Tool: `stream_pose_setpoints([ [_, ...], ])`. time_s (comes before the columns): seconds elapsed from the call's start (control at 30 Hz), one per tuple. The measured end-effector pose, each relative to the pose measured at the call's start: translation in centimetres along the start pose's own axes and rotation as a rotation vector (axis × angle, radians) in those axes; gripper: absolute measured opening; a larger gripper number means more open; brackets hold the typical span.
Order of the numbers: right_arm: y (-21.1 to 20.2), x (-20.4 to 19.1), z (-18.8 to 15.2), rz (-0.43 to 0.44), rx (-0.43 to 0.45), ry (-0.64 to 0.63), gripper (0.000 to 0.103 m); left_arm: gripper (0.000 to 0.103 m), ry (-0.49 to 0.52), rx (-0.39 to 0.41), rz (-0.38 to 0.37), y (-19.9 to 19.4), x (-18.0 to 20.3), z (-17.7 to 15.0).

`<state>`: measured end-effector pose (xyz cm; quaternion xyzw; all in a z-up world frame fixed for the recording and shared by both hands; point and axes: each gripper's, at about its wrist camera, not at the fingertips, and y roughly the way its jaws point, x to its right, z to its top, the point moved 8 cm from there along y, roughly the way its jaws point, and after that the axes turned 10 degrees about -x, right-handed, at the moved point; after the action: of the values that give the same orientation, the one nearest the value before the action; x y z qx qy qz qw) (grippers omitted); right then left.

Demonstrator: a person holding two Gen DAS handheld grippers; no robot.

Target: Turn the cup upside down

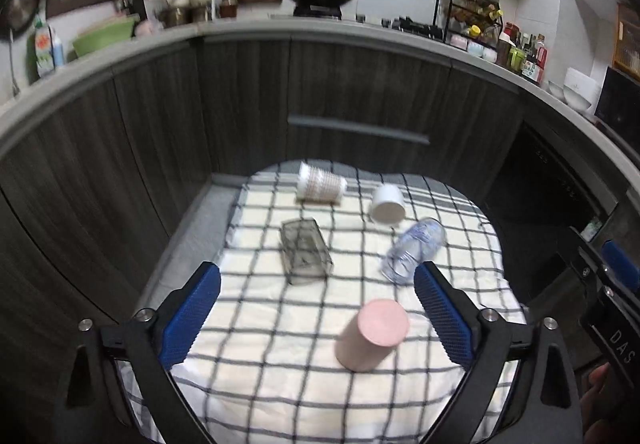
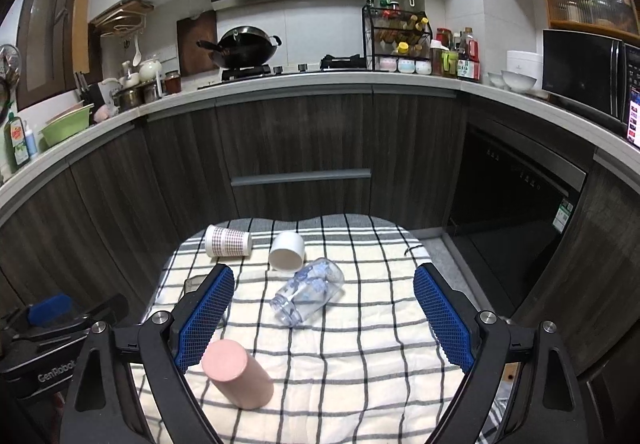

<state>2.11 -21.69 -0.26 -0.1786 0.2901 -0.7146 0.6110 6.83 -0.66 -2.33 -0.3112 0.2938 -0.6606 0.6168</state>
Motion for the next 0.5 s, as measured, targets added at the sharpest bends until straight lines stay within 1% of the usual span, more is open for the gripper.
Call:
stream_pose_setpoints([
  [0.1, -0.2, 0.0, 0.0, -0.004, 0.011, -0.004, 0.091, 0.102, 0.033, 0.052, 0.047, -0.8, 0.0, 0.1],
  [0.17, -0.3, -0.1, -0.1, -0.008, 0.019, -0.008, 0.091, 0.102, 0.042, 0.066, 0.056, -1.1, 0.0, 0.0],
  [0.33, -0.9, 0.0, -0.2, -0.021, 0.046, -0.015, 0.094, 0.103, 0.056, 0.083, 0.079, -1.3, 0.0, -0.4],
  [0.5, -1.2, 0.0, -0.3, -0.021, 0.058, -0.019, 0.095, 0.103, 0.052, 0.086, 0.090, -1.3, -0.3, -0.8],
])
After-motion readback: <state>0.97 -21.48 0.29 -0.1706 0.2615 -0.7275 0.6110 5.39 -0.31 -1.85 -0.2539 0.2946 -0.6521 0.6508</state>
